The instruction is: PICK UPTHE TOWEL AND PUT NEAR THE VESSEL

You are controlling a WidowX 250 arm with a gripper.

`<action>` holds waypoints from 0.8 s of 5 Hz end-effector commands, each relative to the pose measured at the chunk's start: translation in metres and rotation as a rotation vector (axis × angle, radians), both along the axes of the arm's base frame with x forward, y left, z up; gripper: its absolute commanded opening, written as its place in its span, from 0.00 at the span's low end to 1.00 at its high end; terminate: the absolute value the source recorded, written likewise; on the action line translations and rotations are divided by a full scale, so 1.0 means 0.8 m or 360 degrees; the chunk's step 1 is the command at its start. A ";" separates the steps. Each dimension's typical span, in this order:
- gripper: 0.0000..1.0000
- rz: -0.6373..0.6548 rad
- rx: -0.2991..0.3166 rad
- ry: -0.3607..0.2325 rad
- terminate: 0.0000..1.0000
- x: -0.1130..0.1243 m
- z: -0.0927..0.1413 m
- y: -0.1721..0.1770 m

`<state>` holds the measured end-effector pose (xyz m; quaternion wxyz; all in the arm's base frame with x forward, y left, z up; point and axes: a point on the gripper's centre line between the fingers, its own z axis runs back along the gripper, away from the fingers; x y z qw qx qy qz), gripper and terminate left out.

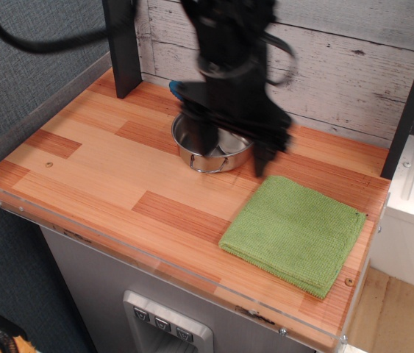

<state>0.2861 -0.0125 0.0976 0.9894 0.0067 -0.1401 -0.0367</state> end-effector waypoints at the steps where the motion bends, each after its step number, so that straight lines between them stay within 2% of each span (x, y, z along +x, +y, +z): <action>1: 1.00 0.0080 0.0055 -0.0123 0.00 0.028 0.029 0.077; 2: 1.00 0.0121 0.0044 -0.0123 0.00 0.050 0.033 0.090; 3: 1.00 0.0139 0.0096 -0.0115 0.00 0.074 0.034 0.101; 4: 1.00 0.0119 0.0110 -0.0153 0.00 0.094 0.032 0.112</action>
